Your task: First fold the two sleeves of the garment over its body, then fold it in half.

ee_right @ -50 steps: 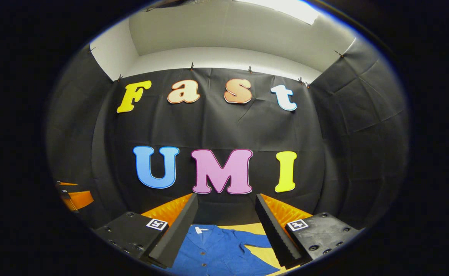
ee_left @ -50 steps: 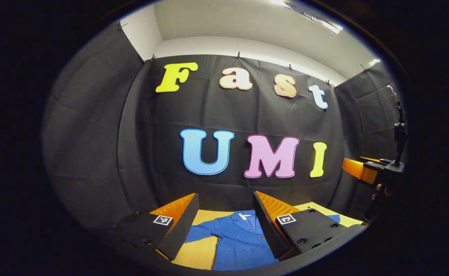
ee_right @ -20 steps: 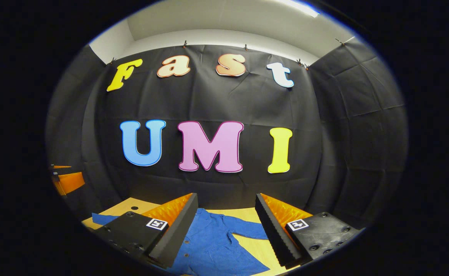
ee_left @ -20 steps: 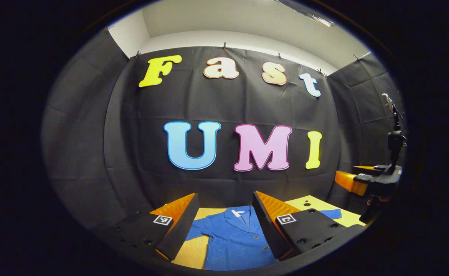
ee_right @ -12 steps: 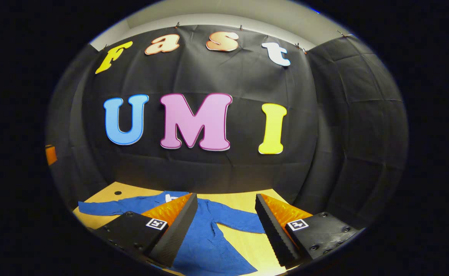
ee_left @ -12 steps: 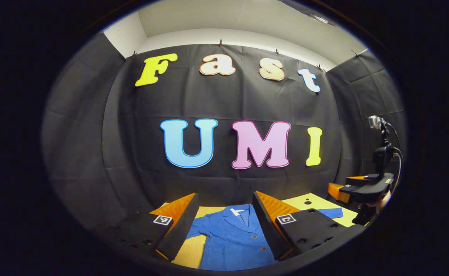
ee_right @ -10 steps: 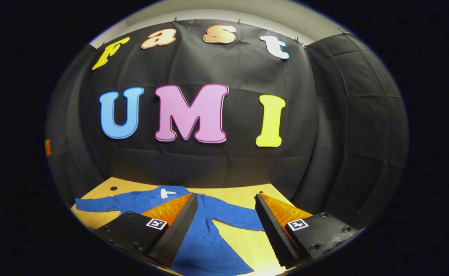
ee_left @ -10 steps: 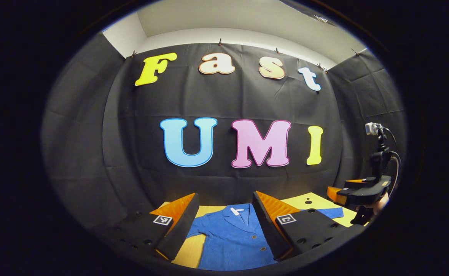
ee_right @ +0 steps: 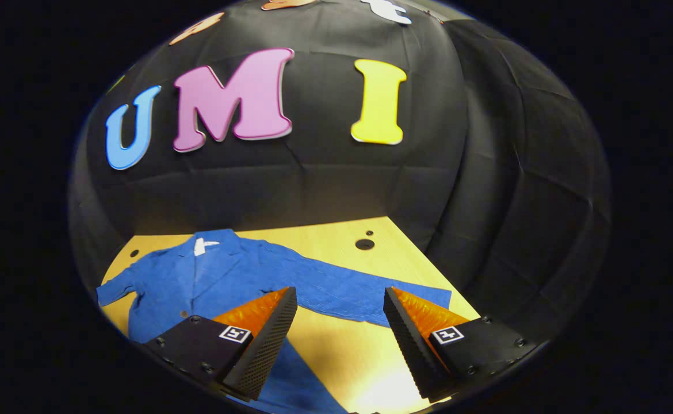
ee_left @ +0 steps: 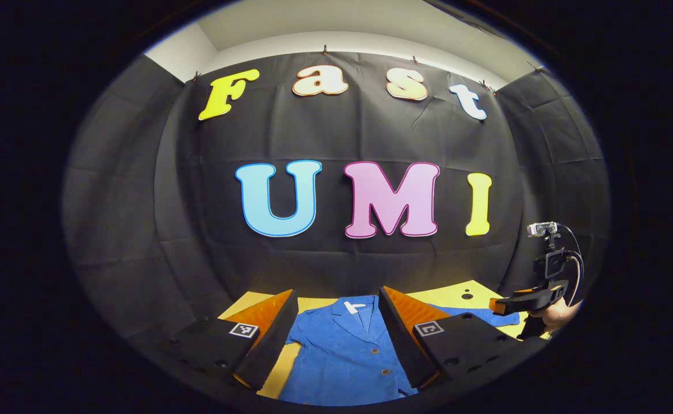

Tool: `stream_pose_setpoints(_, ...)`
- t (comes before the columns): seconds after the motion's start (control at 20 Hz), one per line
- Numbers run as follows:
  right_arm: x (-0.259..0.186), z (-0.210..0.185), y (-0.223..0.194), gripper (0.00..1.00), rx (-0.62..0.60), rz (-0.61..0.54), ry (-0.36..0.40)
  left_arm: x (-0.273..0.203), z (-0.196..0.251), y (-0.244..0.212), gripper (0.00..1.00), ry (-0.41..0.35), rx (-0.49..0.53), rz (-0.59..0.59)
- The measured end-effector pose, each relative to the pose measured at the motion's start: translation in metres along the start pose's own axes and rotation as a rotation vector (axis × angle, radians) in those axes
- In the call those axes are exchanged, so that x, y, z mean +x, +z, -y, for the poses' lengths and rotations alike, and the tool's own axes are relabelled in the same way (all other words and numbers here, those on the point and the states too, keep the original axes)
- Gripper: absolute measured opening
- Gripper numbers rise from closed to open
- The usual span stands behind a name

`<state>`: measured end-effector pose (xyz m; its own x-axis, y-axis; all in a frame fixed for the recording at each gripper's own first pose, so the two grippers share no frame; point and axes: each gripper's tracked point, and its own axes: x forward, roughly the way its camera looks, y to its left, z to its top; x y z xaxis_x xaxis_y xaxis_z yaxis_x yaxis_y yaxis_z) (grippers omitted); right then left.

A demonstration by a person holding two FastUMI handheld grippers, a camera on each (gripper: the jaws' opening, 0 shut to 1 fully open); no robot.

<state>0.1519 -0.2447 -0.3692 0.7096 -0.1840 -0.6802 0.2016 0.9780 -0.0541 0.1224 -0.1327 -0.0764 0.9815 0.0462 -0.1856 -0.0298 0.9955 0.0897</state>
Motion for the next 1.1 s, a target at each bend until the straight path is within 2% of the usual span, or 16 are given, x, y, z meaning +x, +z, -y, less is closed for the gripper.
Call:
stream_pose_setpoints(0.15,0.035,0.028,-0.023,0.98,0.055,-0.107,-0.040,0.009,0.025,-0.012,0.81,-0.005,-0.018,-0.052)
stream_pose_setpoints(0.3,0.068,0.065,-0.043,0.98,0.099,-0.178,-0.117,0.014,0.050,-0.019,0.81,-0.026,-0.029,-0.086)
stream_pose_setpoints(0.5,0.090,0.129,-0.078,0.98,0.140,-0.298,-0.236,0.021,0.072,-0.020,0.81,-0.051,-0.017,-0.098)
stream_pose_setpoints(0.65,0.107,0.157,-0.100,0.99,0.203,-0.372,-0.286,0.027,0.081,-0.023,0.81,-0.061,-0.009,-0.115)
stream_pose_setpoints(0.95,0.119,0.173,-0.136,0.98,0.294,-0.496,-0.297,0.037,0.092,-0.022,0.81,-0.083,0.005,-0.121)
stream_pose_setpoints(1.05,0.123,0.172,-0.132,1.00,0.281,-0.479,-0.294,0.037,0.093,-0.020,0.81,-0.086,0.022,-0.115)
stream_pose_setpoints(1.1,0.119,0.169,-0.133,0.97,0.270,-0.487,-0.293,0.037,0.094,-0.019,0.81,-0.087,0.027,-0.110)
